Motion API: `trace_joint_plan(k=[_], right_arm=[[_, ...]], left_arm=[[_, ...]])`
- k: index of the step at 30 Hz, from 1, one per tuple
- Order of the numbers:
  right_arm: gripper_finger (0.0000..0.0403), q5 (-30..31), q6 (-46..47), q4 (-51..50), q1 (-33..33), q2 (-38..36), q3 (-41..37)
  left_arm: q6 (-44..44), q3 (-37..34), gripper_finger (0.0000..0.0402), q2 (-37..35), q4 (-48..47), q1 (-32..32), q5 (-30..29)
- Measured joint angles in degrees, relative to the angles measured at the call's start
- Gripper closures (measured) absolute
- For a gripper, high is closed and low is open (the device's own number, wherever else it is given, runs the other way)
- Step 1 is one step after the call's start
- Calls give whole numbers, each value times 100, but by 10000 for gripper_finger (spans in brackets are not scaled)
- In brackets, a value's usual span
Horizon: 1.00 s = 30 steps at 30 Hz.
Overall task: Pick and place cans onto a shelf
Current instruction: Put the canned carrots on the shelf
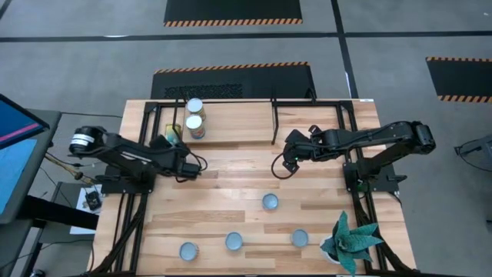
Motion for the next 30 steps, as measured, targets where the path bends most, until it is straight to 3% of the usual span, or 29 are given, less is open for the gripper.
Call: trace_joint_plan(k=[7,16,30], right_arm=[[333,-229,-130,4,0,0,0],[333,-690,-261,-79,0,0,0],[333,-738,-255,-116,15,0,0]], left_arm=[[-237,240,219,603,40,0,-202],[67,533,219,1193,80,0,-394],[354,531,219,1300,-22,0,-533]])
